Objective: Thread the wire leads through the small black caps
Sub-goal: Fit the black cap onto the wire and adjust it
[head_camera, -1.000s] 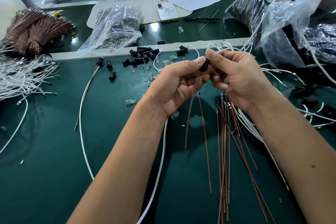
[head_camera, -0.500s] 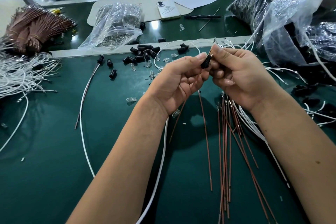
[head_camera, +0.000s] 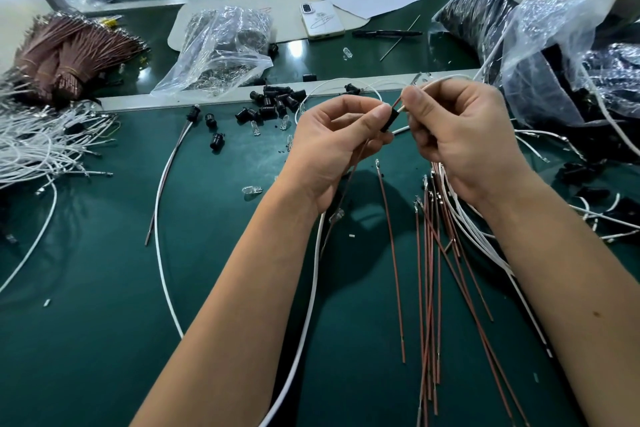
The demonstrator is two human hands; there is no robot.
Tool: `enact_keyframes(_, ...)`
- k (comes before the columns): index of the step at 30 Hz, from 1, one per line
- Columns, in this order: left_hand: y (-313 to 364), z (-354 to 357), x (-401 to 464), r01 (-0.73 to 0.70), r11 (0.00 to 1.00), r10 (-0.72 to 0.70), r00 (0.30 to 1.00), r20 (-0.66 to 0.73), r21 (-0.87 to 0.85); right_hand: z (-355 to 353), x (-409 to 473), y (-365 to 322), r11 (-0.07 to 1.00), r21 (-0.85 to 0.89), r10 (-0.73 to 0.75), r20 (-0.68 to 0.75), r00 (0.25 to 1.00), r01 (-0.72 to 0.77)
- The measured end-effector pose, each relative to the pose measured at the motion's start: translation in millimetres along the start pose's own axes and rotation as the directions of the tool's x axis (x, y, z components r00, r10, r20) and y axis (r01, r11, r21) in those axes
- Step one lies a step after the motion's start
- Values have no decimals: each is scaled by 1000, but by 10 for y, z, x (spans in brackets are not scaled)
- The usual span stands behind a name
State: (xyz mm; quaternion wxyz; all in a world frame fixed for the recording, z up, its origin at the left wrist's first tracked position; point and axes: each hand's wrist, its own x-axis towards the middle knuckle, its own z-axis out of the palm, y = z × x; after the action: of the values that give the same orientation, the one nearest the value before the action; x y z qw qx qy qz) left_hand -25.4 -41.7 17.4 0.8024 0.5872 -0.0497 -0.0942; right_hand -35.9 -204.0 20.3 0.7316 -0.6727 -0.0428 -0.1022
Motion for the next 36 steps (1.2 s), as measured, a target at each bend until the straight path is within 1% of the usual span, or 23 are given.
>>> enact_keyframes(4, -11, 15, 1, -42, 999, 42, 999, -2, 6, -24, 6, -1, 999, -20, -41, 4, 999, 41)
enact_keyframes(7, -27, 16, 4, -74, 997, 74, 997, -30, 1, -19, 7, 23, 995, -56, -77, 12, 997, 77)
enact_keyframes(10, -28, 8, 7, -92, 996, 92, 995, -33, -18, -18, 25, 41, 976, -148, -164, -19, 986, 159)
enact_keyframes(13, -37, 15, 11, -120, 993, 121, 992, -43, 7, -14, 36, 41, 936, -255, -262, -39, 964, 244)
enact_keyframes(15, -50, 14, 20, -132, 991, 133, 989, -59, 14, -8, 36, 48, 930, -268, -271, -41, 962, 251)
enact_keyframes(17, -49, -2, 24, -117, 993, 116, 991, -60, -3, -13, 39, 62, 939, -255, -251, -50, 967, 231)
enact_keyframes(20, -40, -41, 24, -96, 995, 96, 995, -17, -11, -21, 37, 68, 955, -229, -208, -62, 976, 188)
enact_keyframes(25, -45, -58, 14, -75, 997, 75, 997, -4, -1, 2, 10, 53, 969, -188, -166, -28, 986, 158)
enact_keyframes(27, -34, -68, 21, -59, 998, 59, 998, 5, 1, 32, -11, 51, 984, -135, -121, -35, 992, 115)
enact_keyframes(29, -13, -95, 32, -46, 999, 46, 999, 5, 27, 45, -16, 47, 997, -42, -69, -74, 995, 66)
enact_keyframes(31, 24, -138, 45, -29, 998, 31, 999, -41, 54, 26, -2, 27, 997, 67, -20, -111, 994, 28)
enact_keyframes(33, 77, -204, 58, -19, 999, 23, 988, -151, 28, -1, 32, 11, 991, 127, 51, -139, 989, -34)
enact_keyframes(34, 106, -250, 64, -22, 1000, 16, 976, -218, -21, -1, 50, 13, 990, 116, 93, -152, 984, -76)
enact_keyframes(36, 158, -337, 76, -47, 980, -19, 948, -319, -196, 38, 102, 20, 984, 30, 180, -160, 971, -178)
